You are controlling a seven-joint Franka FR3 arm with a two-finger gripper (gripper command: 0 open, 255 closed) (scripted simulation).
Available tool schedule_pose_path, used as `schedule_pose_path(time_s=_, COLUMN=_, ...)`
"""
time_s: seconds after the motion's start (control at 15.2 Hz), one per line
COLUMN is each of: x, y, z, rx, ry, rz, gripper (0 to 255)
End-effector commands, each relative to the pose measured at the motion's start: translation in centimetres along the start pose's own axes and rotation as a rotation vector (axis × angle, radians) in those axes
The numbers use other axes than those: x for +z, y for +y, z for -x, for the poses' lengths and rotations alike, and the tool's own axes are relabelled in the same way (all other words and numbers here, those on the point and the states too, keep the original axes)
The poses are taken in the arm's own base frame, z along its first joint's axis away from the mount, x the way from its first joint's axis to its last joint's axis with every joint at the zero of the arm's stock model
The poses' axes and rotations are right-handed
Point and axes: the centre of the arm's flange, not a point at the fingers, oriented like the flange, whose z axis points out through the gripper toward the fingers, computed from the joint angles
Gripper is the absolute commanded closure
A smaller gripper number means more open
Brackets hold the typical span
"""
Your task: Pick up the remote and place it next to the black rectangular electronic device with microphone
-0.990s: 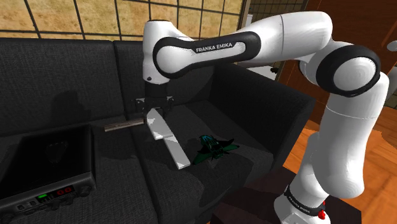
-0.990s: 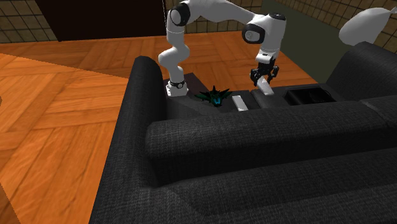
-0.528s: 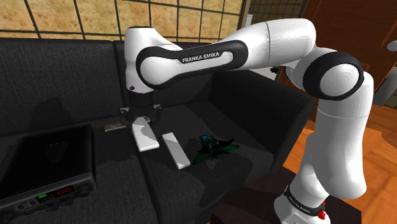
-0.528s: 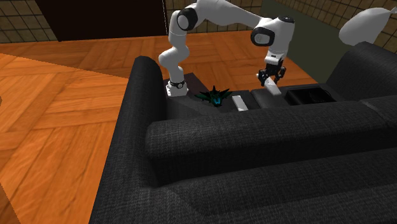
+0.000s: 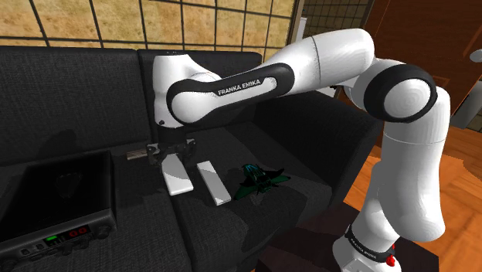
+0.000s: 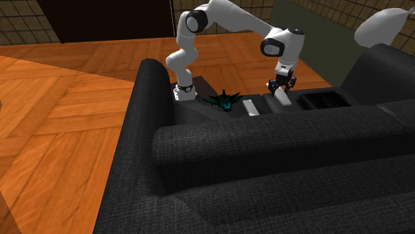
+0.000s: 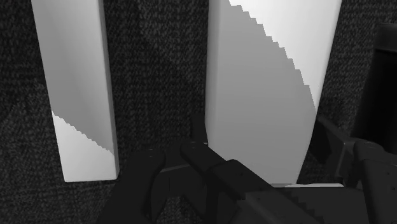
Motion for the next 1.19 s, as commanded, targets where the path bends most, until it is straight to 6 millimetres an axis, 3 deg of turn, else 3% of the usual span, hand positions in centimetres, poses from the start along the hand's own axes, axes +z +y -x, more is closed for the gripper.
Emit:
schedule_pose_path(time_s=0.0, x=1.0, y=0.1, z=-0.1, rx=0.0, ry=0.001, rz=-0.001, gripper=255)
schedule_pose_path(time_s=0.99, x=8.9, y=0.7, z=-0.2, rx=0.0, ry=0.001, rz=-0.001, gripper=255)
schedule_pose_path(time_s=1.12, x=9.2, y=0.8, z=-0.2, rx=0.0, ry=0.001, rz=-0.001, gripper=255)
